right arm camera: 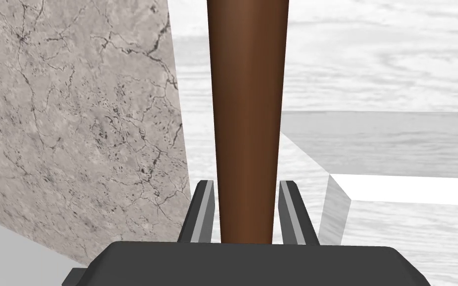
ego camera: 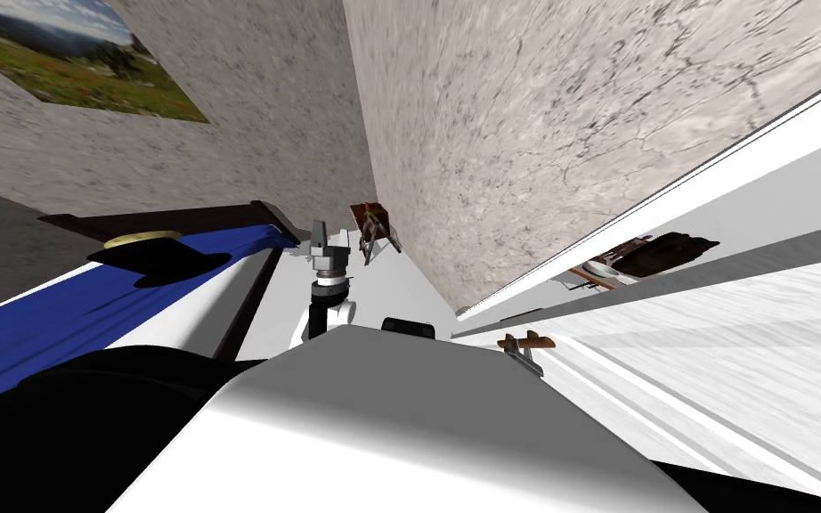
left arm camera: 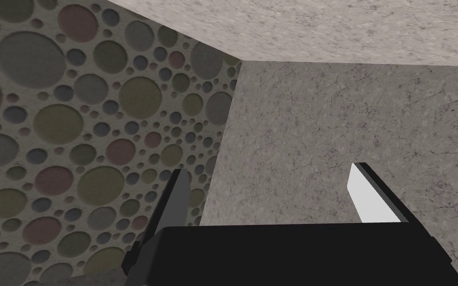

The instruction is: Pull the door open

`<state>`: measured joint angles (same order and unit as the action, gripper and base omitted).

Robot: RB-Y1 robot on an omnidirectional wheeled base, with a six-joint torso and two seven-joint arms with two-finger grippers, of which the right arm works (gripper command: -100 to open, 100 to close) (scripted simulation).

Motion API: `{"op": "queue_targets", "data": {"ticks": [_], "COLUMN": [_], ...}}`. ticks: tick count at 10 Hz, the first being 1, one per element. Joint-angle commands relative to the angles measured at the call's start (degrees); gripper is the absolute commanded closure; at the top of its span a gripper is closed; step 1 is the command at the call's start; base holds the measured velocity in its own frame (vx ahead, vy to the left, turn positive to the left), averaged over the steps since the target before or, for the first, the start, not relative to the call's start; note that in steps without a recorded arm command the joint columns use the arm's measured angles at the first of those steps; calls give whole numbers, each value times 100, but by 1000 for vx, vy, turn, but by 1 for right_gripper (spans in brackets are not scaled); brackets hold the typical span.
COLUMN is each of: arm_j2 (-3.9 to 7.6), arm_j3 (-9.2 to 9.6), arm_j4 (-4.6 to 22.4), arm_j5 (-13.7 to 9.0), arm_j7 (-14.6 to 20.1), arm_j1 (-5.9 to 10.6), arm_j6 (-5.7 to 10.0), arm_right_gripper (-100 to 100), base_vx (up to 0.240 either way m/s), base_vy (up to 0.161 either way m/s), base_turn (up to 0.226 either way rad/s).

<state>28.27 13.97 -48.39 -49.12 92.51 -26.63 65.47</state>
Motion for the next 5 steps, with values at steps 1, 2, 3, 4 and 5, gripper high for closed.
{"op": "queue_targets", "data": {"ticks": [1,2,3,4,5], "arm_j2": [33,24,47,67,88], "arm_j3": [126,83,232,295,363], "arm_j4": [-49,-29,-57,-70,-85], "arm_j5": [99,63,175,225,280], "arm_j7": [43,29,67,84,103], "arm_j1": [-72,-26,-70,-91,-114], "arm_j6": [85,38,127,175,227], "arm_right_gripper": [100,100,100,100,100], "base_vx": [-249,-102,-154,-244,-229], "base_vy": [21,20,-1,12,22], "base_turn": [57,25,56,64,37]}}
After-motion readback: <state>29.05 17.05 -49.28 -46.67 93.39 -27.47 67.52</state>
